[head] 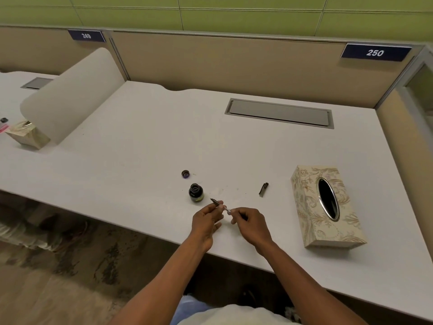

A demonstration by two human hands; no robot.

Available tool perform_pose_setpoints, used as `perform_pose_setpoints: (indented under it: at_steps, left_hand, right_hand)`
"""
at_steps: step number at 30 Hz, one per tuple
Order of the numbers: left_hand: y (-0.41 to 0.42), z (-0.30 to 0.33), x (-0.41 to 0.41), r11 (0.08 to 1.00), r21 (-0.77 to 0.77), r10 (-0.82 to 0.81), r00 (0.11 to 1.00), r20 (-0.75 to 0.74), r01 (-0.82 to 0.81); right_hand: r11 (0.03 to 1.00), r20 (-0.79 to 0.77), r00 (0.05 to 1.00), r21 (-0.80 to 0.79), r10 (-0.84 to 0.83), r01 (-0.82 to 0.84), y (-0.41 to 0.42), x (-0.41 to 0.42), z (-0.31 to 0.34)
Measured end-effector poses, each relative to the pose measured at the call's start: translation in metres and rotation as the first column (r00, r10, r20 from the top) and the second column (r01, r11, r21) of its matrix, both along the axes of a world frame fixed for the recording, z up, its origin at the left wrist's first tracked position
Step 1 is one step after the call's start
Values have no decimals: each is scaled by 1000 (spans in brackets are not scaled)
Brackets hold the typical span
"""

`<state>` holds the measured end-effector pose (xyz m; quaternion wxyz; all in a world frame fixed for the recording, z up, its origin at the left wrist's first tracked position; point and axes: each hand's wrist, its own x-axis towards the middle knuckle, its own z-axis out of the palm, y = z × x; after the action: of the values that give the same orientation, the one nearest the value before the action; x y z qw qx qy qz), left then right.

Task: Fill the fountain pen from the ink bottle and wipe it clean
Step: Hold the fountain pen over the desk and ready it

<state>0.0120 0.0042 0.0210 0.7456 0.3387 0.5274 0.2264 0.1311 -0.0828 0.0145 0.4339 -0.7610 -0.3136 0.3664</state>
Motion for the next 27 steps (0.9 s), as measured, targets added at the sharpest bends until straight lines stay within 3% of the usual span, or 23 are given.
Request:
perform_pose_setpoints:
  at_steps: [6, 10, 19, 27]
  left_hand:
    - [17, 0, -3, 979, -34, 199, 980, -20, -199]
    - [26, -2, -10, 955, -76, 287, 958, -12, -287]
    - [25, -3, -8, 954, -145, 265, 964, 3, -262]
    - [26, -4, -11, 955, -142, 260, 965, -8, -259]
  right_hand:
    - [1000, 64, 998, -12, 28, -27, -8, 21, -5]
    - [998, 172, 984, -35, -50, 57, -4, 47, -9]
    - [994, 527, 848, -112, 56, 5, 27, 55, -34]
    - [995, 594, 802, -96, 62, -6, 27, 54, -45]
